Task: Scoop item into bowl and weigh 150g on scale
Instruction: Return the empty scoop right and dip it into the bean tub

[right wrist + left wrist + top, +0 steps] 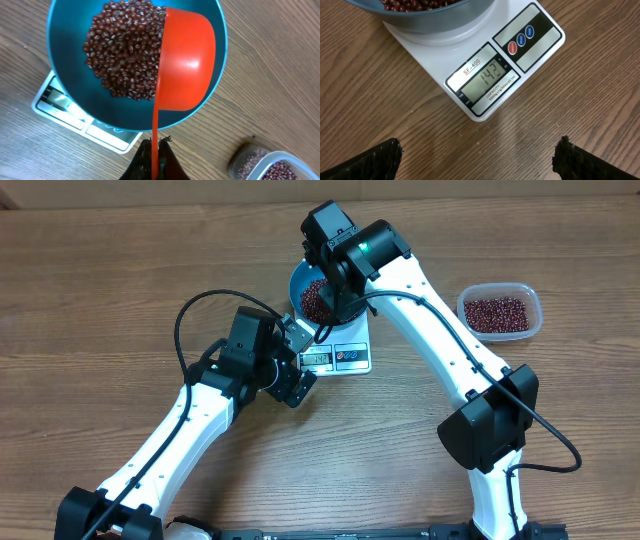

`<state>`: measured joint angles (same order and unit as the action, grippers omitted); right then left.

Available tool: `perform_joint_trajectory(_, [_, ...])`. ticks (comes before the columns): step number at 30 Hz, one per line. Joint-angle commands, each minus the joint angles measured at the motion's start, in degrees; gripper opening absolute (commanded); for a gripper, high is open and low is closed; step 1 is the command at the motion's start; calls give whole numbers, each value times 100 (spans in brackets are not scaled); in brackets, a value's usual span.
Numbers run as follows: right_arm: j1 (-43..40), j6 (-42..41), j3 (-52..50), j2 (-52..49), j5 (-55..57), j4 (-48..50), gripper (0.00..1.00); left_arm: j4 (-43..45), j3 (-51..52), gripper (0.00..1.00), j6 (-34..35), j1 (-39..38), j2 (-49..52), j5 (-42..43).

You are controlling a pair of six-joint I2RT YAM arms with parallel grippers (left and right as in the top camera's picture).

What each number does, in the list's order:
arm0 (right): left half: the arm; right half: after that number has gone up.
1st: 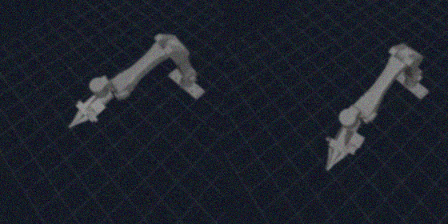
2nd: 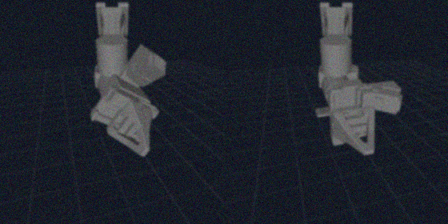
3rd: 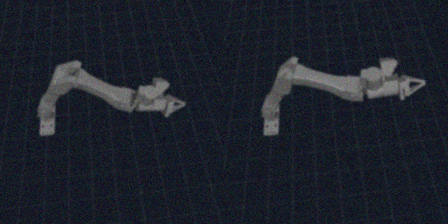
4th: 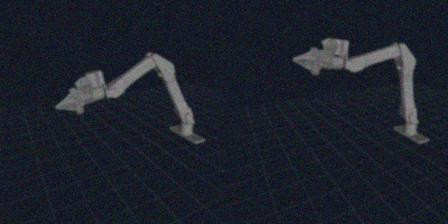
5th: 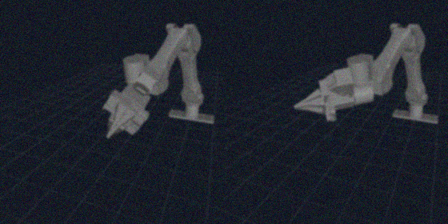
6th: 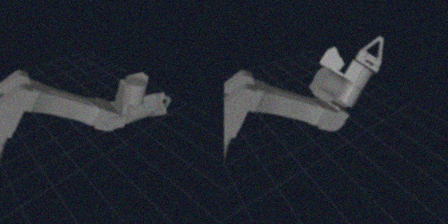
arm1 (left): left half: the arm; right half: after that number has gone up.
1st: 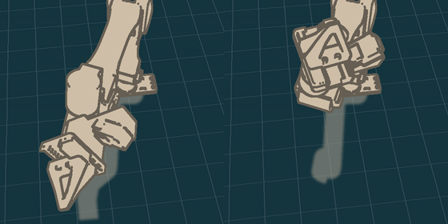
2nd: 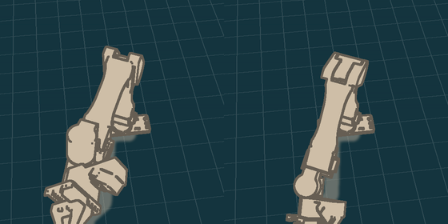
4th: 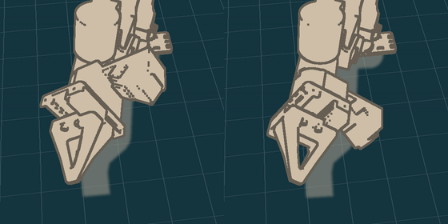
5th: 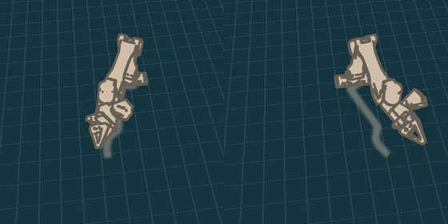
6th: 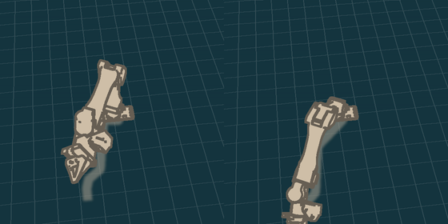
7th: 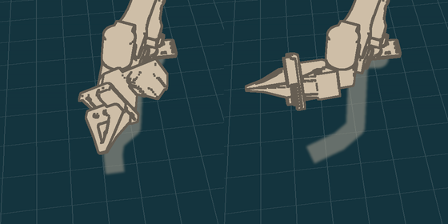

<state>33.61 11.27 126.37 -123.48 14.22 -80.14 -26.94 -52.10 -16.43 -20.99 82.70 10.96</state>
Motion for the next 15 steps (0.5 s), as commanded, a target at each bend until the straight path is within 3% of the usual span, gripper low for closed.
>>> perform_joint_trajectory(1, [-44, 15, 203, 284, 168, 37, 4, 22, 31, 100, 35, -2, 46, 63])
perform_joint_trajectory(10, [-48, 17, 203, 656, 125, 210, 4, 20, 31, 100, 35, -2, 46, 63])
perform_joint_trajectory(15, [-365, 190, 203, 1180, -879, 197, 4, 20, 31, 100, 35, -2, 46, 63])
